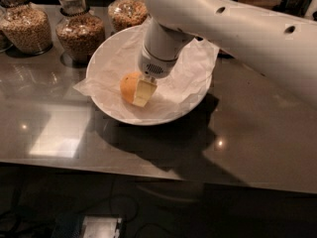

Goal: Pick orange from white bowl

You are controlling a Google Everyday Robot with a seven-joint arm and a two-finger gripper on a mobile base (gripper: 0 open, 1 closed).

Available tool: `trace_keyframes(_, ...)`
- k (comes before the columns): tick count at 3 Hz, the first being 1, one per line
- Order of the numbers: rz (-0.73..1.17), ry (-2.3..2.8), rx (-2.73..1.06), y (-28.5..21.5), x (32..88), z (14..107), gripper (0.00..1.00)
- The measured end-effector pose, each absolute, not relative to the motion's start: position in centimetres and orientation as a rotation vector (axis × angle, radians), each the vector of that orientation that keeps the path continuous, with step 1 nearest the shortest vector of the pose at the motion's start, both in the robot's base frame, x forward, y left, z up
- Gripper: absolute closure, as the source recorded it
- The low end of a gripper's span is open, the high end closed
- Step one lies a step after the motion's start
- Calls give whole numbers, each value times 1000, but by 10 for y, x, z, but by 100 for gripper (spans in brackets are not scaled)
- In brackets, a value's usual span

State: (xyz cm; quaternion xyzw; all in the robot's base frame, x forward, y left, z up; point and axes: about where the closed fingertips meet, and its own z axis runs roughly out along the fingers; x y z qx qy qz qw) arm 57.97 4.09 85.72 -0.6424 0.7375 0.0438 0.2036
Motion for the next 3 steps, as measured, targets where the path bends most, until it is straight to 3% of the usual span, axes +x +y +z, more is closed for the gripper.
trace_keyframes(1, 128, 2063, -1779, 38, 579, 858, 100)
trace_keyframes(3, 231, 2006, -1592, -13, 576, 898, 100)
